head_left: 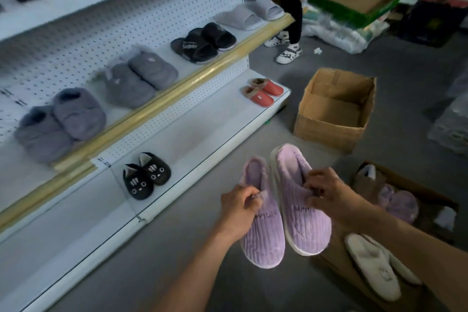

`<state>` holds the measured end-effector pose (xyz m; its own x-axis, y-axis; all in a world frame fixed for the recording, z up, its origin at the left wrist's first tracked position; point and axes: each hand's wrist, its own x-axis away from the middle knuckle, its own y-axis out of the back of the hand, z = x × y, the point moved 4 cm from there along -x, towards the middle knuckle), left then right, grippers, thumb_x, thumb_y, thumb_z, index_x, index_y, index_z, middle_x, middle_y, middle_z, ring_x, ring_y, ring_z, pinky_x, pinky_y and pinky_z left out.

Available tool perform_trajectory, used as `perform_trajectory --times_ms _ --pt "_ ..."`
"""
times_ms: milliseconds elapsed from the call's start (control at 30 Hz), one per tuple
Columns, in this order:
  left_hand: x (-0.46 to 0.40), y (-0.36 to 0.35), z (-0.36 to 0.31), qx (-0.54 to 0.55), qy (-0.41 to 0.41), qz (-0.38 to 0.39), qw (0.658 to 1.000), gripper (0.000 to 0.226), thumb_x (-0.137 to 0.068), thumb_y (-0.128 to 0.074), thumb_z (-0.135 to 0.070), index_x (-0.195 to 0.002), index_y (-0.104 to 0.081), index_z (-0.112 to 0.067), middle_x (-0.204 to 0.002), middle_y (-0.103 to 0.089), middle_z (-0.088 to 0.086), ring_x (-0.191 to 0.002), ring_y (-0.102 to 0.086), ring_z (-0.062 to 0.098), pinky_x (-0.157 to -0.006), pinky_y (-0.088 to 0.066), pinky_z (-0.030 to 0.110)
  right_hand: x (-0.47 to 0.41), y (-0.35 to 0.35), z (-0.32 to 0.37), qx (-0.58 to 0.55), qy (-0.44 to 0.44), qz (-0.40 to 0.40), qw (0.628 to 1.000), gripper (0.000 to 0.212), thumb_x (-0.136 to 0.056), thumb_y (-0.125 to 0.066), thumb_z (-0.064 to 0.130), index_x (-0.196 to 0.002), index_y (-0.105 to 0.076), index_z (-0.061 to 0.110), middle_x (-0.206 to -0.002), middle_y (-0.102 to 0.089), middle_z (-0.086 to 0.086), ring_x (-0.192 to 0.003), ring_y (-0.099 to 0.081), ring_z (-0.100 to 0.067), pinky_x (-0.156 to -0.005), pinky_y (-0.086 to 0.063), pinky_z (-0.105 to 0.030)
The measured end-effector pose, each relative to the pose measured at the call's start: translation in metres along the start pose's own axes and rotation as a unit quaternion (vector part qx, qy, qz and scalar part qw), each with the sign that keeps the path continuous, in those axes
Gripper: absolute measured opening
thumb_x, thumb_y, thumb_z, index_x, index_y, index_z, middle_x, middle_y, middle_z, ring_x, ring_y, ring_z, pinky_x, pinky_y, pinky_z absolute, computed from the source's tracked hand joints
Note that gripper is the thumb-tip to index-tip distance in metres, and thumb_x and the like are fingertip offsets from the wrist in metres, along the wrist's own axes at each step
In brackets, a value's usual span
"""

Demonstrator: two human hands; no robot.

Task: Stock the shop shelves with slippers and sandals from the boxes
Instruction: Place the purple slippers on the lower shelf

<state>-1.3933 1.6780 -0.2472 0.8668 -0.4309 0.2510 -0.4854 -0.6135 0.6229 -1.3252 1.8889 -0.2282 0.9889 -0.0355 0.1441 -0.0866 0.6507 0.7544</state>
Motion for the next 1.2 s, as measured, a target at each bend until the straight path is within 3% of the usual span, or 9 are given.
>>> perform_trajectory --times_ms 133,233,367,533,667,767,867,1000,1200 --pt "0.045 0.082 0.044 0.032 0.003 -0.037 0.999 0.01 -0.092 -0.062 -0.024 -0.092 -0.07 -0.019 -0.096 -0.066 -0.001 -0.088 -0.063 0.012 -0.086 -0.051 0.031 -0.011 -0.032 0.098 -0.018 0.02 -0.005 1.0 0.019 -0.085 -0.068 0.007 -0.103 -0.069 0.005 -0.121 -0.049 -0.012 -0.11 -0.048 -0.024 -0.079 -0.033 -0.003" --pt "0.076 0.14 0.062 -0.037 -0.04 -0.081 0.995 0.03 -0.089 -0.056 -0.041 -0.071 -0.063 -0.019 -0.071 -0.063 -0.001 -0.066 -0.058 0.015 -0.066 -0.049 0.033 -0.014 -0.057 0.167 -0.005 0.058 0.012 0.998 0.019 -0.086 -0.066 0.007 -0.104 -0.067 -0.001 -0.12 -0.048 -0.015 -0.102 -0.041 -0.016 -0.076 -0.025 0.007" --pt "0.115 0.195 0.08 -0.096 -0.059 -0.064 0.992 0.01 -0.092 -0.056 -0.027 -0.097 -0.063 -0.022 -0.088 -0.069 -0.002 -0.081 -0.065 0.016 -0.077 -0.051 0.033 -0.012 -0.085 0.248 0.041 0.104 0.017 0.994 0.018 -0.087 -0.065 0.011 -0.103 -0.068 0.003 -0.113 -0.054 -0.009 -0.102 -0.038 -0.012 -0.085 -0.032 -0.008" --pt "0.16 0.245 0.083 -0.138 -0.06 -0.014 0.988 0.045 -0.094 -0.047 -0.019 -0.138 -0.048 -0.03 -0.111 -0.062 0.001 -0.108 -0.049 0.013 -0.098 -0.034 0.025 -0.004 -0.114 0.333 0.106 0.151 0.054 0.981 0.022 -0.087 -0.064 0.017 -0.106 -0.067 0.007 -0.122 -0.049 -0.001 -0.105 -0.036 -0.007 -0.082 -0.023 -0.012" --pt "0.188 0.266 0.105 -0.133 -0.01 0.043 0.99 0.044 -0.075 -0.04 -0.047 -0.106 -0.064 -0.028 -0.085 -0.071 -0.001 -0.079 -0.066 0.018 -0.08 -0.054 0.04 0.002 -0.135 0.38 0.122 0.181 0.066 0.974 0.013 -0.088 -0.06 0.026 -0.099 -0.066 0.021 -0.122 -0.043 0.004 -0.109 -0.04 -0.014 -0.089 -0.037 -0.025" --pt "0.203 0.284 0.125 -0.099 0.04 -0.01 0.994 0.061 -0.068 -0.037 -0.061 -0.108 -0.063 -0.023 -0.081 -0.071 -0.001 -0.076 -0.067 0.016 -0.074 -0.055 0.036 0.001 -0.15 0.405 0.11 0.207 0.055 0.971 0.01 -0.084 -0.058 0.03 -0.093 -0.061 0.028 -0.122 -0.04 0.008 -0.108 -0.045 -0.016 -0.086 -0.047 -0.037" --pt "0.224 0.311 0.139 -0.042 0.083 -0.127 0.988 0.028 -0.086 -0.056 -0.044 -0.1 -0.067 -0.023 -0.087 -0.071 -0.002 -0.08 -0.064 0.014 -0.069 -0.046 0.025 -0.006 -0.155 0.422 -0.052 0.128 -0.03 0.99 0.031 -0.088 -0.061 0.021 -0.117 -0.054 0.029 -0.125 -0.035 0.008 -0.104 -0.049 -0.012 -0.086 -0.045 -0.029" --pt "0.249 0.329 0.173 0.214 0.167 -0.253 0.929 0.008 -0.093 -0.062 -0.028 -0.09 -0.063 -0.02 -0.089 -0.07 -0.002 -0.079 -0.063 0.012 -0.067 -0.049 0.027 -0.014 -0.172 0.405 -0.234 -0.089 -0.08 0.965 0.031 -0.088 -0.058 0.037 -0.108 -0.06 0.013 -0.108 -0.055 -0.008 -0.093 -0.056 -0.021 -0.082 -0.045 -0.032" --pt "0.264 0.334 0.207 0.482 0.243 -0.342 0.769 0.023 -0.08 -0.077 -0.02 -0.099 -0.064 -0.02 -0.094 -0.07 0.0 -0.098 -0.065 0.027 -0.098 -0.049 0.044 0.0 -0.213 0.422 -0.348 -0.203 0.165 0.9 0.025 -0.096 -0.052 0.038 -0.095 -0.061 0.014 -0.08 -0.064 -0.005 -0.071 -0.06 -0.019 -0.065 -0.05 -0.032"
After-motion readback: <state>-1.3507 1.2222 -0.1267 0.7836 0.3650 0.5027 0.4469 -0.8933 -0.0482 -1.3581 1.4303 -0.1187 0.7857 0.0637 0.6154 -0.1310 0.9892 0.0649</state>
